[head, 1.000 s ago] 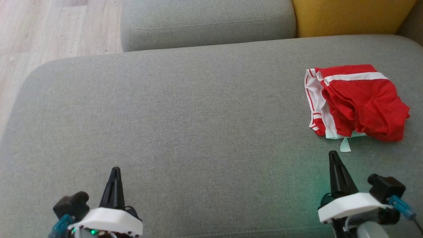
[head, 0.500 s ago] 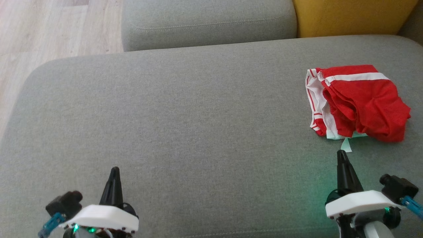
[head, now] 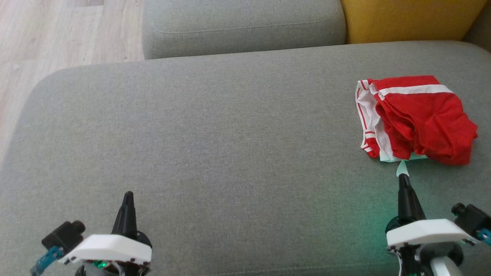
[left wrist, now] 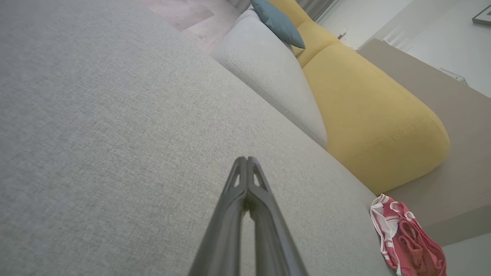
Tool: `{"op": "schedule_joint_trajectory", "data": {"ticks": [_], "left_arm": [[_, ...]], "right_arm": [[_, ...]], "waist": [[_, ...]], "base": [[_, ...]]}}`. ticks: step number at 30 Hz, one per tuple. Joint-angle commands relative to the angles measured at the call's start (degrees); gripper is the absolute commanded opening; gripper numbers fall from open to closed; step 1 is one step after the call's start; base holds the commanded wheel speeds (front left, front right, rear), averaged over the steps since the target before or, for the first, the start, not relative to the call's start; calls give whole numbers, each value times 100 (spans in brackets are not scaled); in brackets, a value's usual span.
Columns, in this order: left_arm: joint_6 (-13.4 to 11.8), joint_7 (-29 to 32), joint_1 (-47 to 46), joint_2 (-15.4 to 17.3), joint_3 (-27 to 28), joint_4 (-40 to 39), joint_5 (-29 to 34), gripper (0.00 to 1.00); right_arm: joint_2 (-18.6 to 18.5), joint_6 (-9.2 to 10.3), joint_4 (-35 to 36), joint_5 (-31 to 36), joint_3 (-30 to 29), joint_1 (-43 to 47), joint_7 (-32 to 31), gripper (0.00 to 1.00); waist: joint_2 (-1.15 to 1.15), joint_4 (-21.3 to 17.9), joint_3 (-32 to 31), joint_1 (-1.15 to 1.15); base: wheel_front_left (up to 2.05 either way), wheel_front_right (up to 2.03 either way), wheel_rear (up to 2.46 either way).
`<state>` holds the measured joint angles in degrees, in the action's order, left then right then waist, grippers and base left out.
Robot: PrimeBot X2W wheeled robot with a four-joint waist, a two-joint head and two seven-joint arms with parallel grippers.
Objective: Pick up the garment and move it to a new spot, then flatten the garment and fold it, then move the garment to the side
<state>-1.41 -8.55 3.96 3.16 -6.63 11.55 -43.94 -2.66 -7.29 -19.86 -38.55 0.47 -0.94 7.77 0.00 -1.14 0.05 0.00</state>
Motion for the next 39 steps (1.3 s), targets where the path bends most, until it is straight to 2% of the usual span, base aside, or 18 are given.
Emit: {"op": "schedule_joint_trajectory", "data": {"ticks": [1,39], "left_arm": [[55,48,-351,81,137,-141,-154,0],[450,643,-654,113,578,36,-2461,0]], "right_arm": [[-52,-7,218,-180,-8,-330,-47,0],[-63,-13,393,-2660,-301,-418,-673,0]], "waist": [[0,2,0,0],[0,55,6,0]], "base": [[0,0,0],[0,0,0]]}}
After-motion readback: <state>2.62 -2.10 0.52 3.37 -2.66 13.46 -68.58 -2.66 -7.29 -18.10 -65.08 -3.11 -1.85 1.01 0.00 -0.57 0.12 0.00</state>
